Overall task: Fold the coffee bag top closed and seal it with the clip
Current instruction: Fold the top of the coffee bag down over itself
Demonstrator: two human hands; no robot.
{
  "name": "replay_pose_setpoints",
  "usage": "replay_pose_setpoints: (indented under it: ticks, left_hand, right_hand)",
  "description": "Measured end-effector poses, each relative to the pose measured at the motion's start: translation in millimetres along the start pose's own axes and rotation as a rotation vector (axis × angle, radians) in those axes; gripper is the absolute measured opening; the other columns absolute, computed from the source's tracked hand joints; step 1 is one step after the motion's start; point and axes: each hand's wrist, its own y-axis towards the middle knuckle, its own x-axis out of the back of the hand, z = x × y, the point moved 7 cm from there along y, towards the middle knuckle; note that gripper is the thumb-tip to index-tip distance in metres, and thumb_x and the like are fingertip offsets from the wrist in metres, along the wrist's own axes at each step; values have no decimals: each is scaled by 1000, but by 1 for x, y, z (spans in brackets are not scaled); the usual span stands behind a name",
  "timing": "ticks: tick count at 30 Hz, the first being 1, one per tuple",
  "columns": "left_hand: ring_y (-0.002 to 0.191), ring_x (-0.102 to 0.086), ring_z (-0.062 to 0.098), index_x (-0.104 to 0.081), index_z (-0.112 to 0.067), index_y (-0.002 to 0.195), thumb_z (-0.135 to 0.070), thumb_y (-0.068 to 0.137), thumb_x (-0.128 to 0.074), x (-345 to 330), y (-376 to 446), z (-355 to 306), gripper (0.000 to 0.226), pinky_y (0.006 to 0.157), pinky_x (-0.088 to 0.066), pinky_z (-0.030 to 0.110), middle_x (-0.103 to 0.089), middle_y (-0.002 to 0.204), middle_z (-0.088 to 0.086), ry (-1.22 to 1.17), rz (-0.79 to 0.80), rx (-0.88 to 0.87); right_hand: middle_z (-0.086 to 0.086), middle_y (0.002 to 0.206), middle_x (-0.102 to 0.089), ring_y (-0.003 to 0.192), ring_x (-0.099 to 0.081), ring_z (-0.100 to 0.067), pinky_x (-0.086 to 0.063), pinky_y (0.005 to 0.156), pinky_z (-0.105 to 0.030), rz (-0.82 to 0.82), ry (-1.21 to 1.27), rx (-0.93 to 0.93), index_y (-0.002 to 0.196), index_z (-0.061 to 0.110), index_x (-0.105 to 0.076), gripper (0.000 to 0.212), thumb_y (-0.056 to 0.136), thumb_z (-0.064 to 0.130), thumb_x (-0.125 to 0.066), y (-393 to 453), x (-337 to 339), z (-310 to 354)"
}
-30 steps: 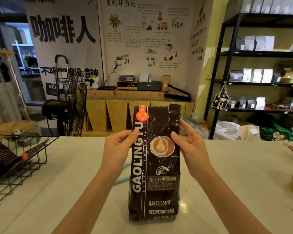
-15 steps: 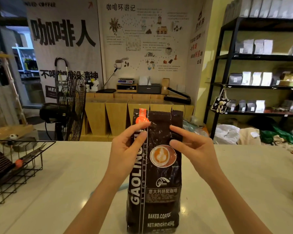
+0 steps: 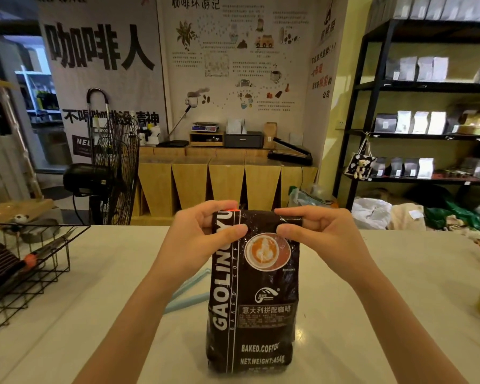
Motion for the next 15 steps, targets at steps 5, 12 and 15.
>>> replay_pose_setpoints:
  ticks: [5,12,15]
  left_hand:
    - [65,-71,11,-66,-19,89,-22,68,-69,1,1,4,22,54,-54,16,-74,65,-8,28,11,42]
    - [62,-68,3,-70,-20,72,-33,63,-68,3,1,7,16,52,-47,5,-73,61,-9,23,7,111]
    - [72,-66,7,-70,-29,65,-44,55,-66,8,1,3,18,58,-46,9,-72,68,-6,121,6,90]
  right_hand:
    - [10,66,-75,72,-72,-11,-55,59,-17,-2,-1,-37,91,14,-70,17,75,12,-66,0,-1,-2]
    - [12,98,-60,104,-51,-11,-44,82,-25,-75,-199,-36,78,38,-69,18,63,44,-63,3,1,-6]
    - [22,122,-44,127,-27,-10,-32,99,-36,-73,-298,-35,76,41,-68,20,60,50,-61,2,2,-5]
